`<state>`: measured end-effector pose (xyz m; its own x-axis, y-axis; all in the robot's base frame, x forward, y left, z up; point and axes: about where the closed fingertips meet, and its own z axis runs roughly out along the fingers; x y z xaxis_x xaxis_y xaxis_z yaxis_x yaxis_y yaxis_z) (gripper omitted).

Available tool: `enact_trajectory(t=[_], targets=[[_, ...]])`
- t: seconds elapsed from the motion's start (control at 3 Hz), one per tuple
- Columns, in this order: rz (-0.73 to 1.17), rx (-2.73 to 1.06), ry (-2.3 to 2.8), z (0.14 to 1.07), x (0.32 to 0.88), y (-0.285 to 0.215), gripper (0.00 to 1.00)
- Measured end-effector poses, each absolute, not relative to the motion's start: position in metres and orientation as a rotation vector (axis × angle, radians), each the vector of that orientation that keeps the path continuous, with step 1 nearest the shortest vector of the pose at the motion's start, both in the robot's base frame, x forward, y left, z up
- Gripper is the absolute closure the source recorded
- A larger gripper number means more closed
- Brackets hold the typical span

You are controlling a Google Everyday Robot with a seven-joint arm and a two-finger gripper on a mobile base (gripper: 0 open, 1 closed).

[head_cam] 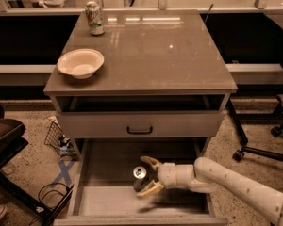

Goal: Pick redbull can from middle drawer and place on counter

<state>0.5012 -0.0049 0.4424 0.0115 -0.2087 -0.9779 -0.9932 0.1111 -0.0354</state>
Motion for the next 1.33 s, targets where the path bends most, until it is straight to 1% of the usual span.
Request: enact_trajectory(t=[0.67, 1.0, 1.33], targets=[[1.063, -1.264, 1.347, 0.426, 0.516, 0.019, 0.64], [1.028, -1.255, 1.362, 0.441, 0.514, 0.012, 0.88], [0.929, -1.247, 1.419, 0.498, 0.499, -0.018, 1.00]])
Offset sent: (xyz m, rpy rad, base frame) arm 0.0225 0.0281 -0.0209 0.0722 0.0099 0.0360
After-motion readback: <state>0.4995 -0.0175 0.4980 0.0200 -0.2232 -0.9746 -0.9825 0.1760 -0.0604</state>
